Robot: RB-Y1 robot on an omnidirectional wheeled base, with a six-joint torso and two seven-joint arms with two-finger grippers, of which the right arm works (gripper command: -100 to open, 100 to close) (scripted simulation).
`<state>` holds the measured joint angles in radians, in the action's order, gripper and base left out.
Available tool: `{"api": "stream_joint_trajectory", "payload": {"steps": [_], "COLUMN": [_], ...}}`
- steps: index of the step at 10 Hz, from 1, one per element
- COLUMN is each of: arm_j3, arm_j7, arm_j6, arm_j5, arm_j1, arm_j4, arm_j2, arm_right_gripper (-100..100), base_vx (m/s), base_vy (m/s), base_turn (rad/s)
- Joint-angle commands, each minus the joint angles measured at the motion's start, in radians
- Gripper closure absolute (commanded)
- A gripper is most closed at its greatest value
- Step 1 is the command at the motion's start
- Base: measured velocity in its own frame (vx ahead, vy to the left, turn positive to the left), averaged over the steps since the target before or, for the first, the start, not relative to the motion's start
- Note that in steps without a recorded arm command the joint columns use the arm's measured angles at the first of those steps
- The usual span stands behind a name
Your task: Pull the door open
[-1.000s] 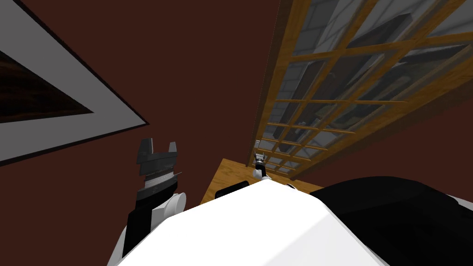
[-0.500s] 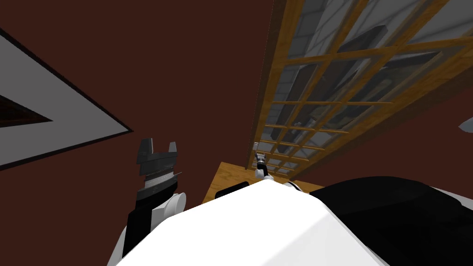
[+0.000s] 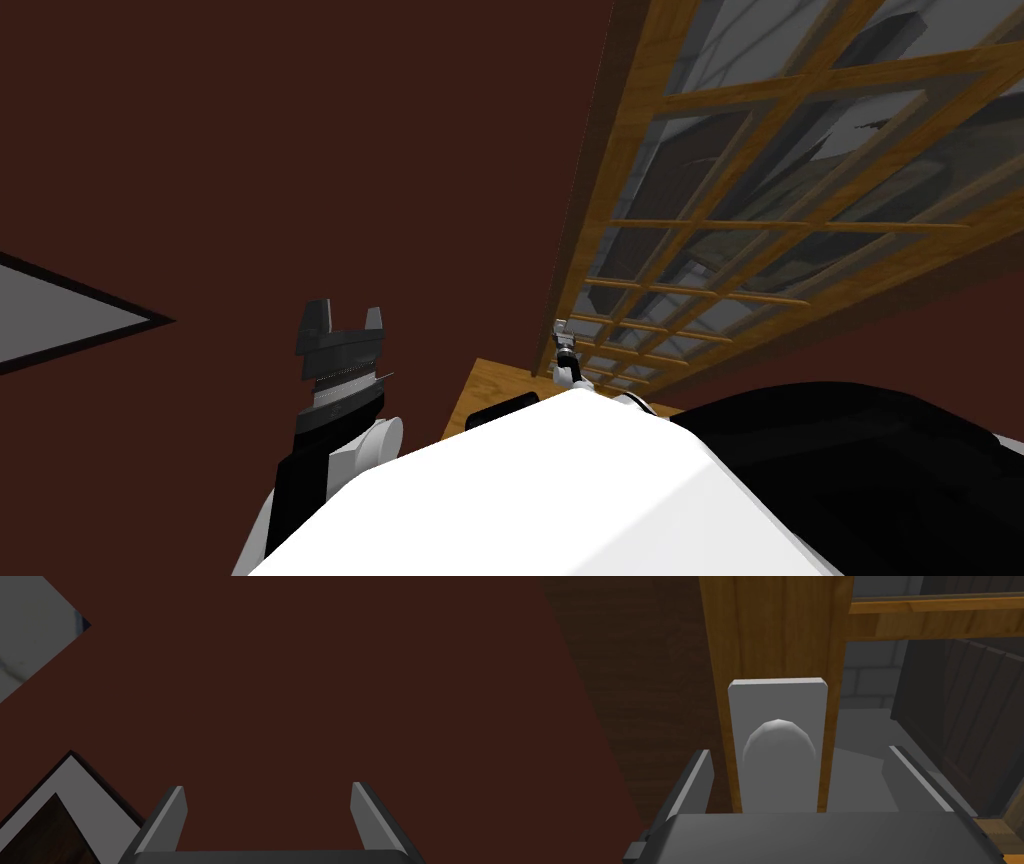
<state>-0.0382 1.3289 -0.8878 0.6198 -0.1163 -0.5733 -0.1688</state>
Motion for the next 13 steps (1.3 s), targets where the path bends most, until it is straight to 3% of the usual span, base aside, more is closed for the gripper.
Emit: {"api": "stream_joint_trajectory", "payload": {"steps": [1, 2, 7, 13], "arm_j3": [0.0, 0.0, 0.0, 0.035], "arm_j7": [0.0, 0.0, 0.0, 0.065], "arm_j6": [0.0, 0.0, 0.0, -0.003], "arm_j5": [0.0, 0.0, 0.0, -0.019], "arm_j1": [0.0, 0.0, 0.0, 0.022], "arm_j4": [0.0, 0.0, 0.0, -0.003], "arm_j2": [0.0, 0.0, 0.0, -0.04], "arm_right_gripper": [-100, 100, 100, 100], "base_vx": [0.059, -0.031, -0.007, -0.18], "base_vy": [0.0, 0.012, 0.001, 0.04], "base_turn": [-0.028, 0.027, 0.004, 0.062]}}
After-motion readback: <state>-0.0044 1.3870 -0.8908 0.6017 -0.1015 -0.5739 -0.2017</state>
